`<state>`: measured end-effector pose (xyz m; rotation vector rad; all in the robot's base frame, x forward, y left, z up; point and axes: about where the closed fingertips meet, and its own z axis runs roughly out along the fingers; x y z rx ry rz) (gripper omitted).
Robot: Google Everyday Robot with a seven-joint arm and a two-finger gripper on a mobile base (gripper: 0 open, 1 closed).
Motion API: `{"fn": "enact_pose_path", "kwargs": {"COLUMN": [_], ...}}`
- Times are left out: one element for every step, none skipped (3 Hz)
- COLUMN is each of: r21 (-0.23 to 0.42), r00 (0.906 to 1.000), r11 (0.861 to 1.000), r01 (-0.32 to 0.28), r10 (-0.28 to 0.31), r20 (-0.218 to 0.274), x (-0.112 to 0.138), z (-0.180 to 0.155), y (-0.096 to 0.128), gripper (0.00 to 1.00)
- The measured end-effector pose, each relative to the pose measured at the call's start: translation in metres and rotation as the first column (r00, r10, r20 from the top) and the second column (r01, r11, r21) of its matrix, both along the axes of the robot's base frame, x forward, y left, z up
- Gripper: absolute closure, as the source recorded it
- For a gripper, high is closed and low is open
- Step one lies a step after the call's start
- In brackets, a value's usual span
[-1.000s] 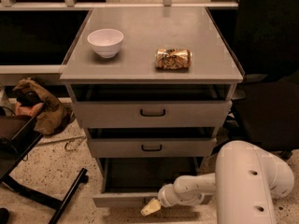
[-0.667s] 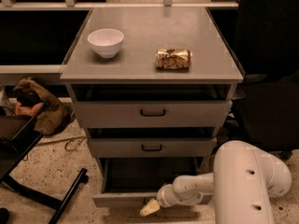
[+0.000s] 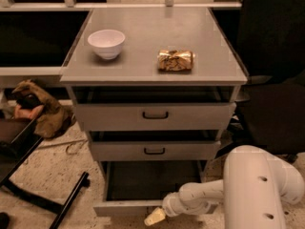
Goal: Open bottom drawer
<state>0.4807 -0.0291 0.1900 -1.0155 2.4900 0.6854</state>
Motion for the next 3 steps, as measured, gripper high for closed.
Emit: {"fn": "enact_pose_path", "kwargs": {"r21": [0.0, 0.035, 0.035], "r00": [1.0, 0.999, 0.999], "r11": [1.0, 0.999, 0.999], "r01": [0.0, 0.023, 0.023], "r10": [0.0, -0.021, -0.021], "r20": [0.0, -0.039, -0.039], "x": [0.0, -0.042, -0.042], "z": [0.0, 0.013, 0.013], "y": [0.0, -0.002, -0.002], "gripper": [0.0, 0.0, 0.0]}}
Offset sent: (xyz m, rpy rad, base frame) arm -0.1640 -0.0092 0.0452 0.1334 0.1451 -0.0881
